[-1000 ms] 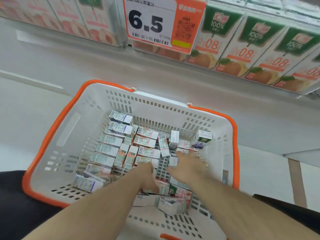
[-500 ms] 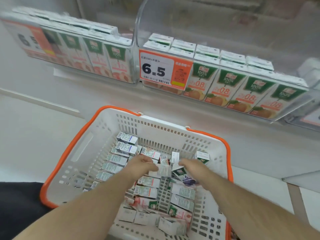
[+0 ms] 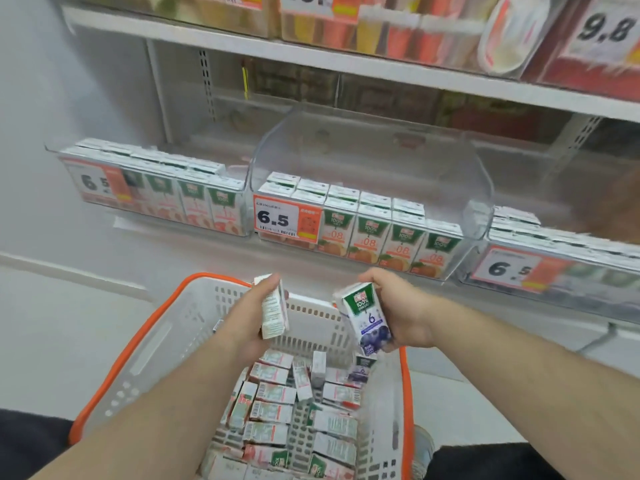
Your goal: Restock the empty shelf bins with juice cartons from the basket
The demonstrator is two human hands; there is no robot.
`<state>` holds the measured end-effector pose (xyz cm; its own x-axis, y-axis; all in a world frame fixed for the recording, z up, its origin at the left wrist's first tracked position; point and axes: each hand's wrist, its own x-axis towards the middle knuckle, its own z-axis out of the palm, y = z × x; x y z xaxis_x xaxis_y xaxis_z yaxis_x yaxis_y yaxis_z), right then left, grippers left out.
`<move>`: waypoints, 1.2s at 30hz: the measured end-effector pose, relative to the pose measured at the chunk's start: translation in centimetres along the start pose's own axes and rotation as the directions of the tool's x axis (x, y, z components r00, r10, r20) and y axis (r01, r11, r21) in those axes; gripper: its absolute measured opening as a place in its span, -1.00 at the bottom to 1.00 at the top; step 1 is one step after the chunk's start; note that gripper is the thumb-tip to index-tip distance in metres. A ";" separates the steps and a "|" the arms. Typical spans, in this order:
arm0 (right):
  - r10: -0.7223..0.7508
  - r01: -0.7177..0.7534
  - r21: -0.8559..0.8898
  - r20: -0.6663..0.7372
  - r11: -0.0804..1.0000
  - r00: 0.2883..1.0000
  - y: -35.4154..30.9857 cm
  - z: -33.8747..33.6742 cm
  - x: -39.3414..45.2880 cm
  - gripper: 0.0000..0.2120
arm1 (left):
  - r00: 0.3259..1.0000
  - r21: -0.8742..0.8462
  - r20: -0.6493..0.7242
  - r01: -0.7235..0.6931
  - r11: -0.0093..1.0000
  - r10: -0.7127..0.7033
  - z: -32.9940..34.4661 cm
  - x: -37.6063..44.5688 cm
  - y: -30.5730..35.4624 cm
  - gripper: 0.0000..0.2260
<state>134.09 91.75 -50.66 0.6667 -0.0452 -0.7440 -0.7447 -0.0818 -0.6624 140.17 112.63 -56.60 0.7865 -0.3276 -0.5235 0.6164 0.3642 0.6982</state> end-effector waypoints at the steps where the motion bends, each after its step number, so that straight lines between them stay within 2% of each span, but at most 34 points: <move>1: -0.026 0.026 0.016 0.014 1.000 1.000 -0.4 -0.3 -0.7 -0.56 | 1.000 -0.007 0.006 -0.003 1.000 0.003 0.8 -0.3 0.3 -0.80; 5: -0.132 0.129 0.160 0.008 0.979 0.991 -1.1 -1.2 -2.4 -0.54 | 0.996 0.038 0.081 -0.031 0.999 0.028 3.2 -1.4 1.3 -0.76; 8: -0.178 0.178 0.211 -0.018 0.961 0.984 -1.2 -1.0 -3.0 -0.56 | 0.983 0.100 0.181 -0.055 0.993 0.036 4.6 -2.3 1.7 -0.71; 11: -0.214 0.211 0.270 -0.019 0.940 0.977 -1.1 -1.0 -3.2 -0.57 | 0.977 0.153 0.214 -0.045 0.987 0.011 5.5 -2.4 2.2 -0.65; 14: -0.291 0.311 0.277 -0.113 0.909 0.950 -0.8 -1.4 -3.3 -0.60 | 0.980 0.044 0.193 0.043 0.998 -0.051 6.4 -2.6 2.7 -0.65; 17: -0.420 0.491 0.337 -0.265 0.803 0.868 -1.0 -2.0 -3.1 -0.66 | 0.982 -0.056 0.178 0.072 0.996 -0.061 7.3 -2.5 2.7 -0.81; 21: -0.516 0.600 0.322 -0.314 0.732 0.797 -1.5 -2.7 -3.0 -0.72 | 0.987 0.081 0.162 -0.015 0.997 0.002 8.6 -2.6 2.9 -0.87; 23: -0.537 0.608 0.290 -0.293 0.739 0.791 -1.7 -2.8 -2.8 -0.58 | 0.983 0.241 0.178 -0.074 0.968 0.031 9.0 -2.8 3.0 -0.88; 25: -0.543 0.612 0.249 -0.295 0.751 0.786 -1.6 -2.9 -2.8 -0.59 | 0.968 0.452 0.229 -0.197 0.870 0.100 9.2 -2.9 2.8 -0.84; 27: -0.538 0.610 0.220 -0.310 0.761 0.784 -1.5 -3.1 -3.0 -0.73 | 0.925 0.626 0.330 -0.364 0.690 0.190 9.4 -3.0 2.3 -0.87; 28: -0.528 0.602 0.220 -0.317 0.767 0.788 -1.5 -3.3 -3.2 -0.74 | 0.907 0.681 0.367 -0.413 0.604 0.207 9.5 -2.7 2.1 -0.83; 31: -0.515 0.598 0.232 -0.334 0.767 0.790 -1.3 -4.0 -3.5 -0.64 | 0.855 0.714 0.490 -0.504 0.486 0.168 10.3 -1.8 1.6 -0.65; 33: -0.498 0.590 0.261 -0.343 0.764 0.797 -1.1 -4.5 -3.9 -0.47 | 0.813 0.739 0.561 -0.577 0.348 0.155 11.1 -1.6 1.2 -0.50; 34: -0.487 0.589 0.281 -0.357 0.758 0.797 -1.0 -4.6 -4.1 -0.42 | 0.801 0.750 0.574 -0.597 0.284 0.169 11.7 -1.6 1.0 -0.49; 36: -0.470 0.586 0.333 -0.368 0.739 0.802 -0.8 -5.1 -4.5 -0.42 | 0.780 0.747 0.582 -0.625 0.227 0.231 13.0 -1.9 0.6 -0.66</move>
<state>131.80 86.90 -46.31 0.8963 -0.3642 -0.2530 -0.1700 0.2448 -0.9546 138.50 102.12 -48.81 0.7333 -0.6789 0.0374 -0.3802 -0.3639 0.8503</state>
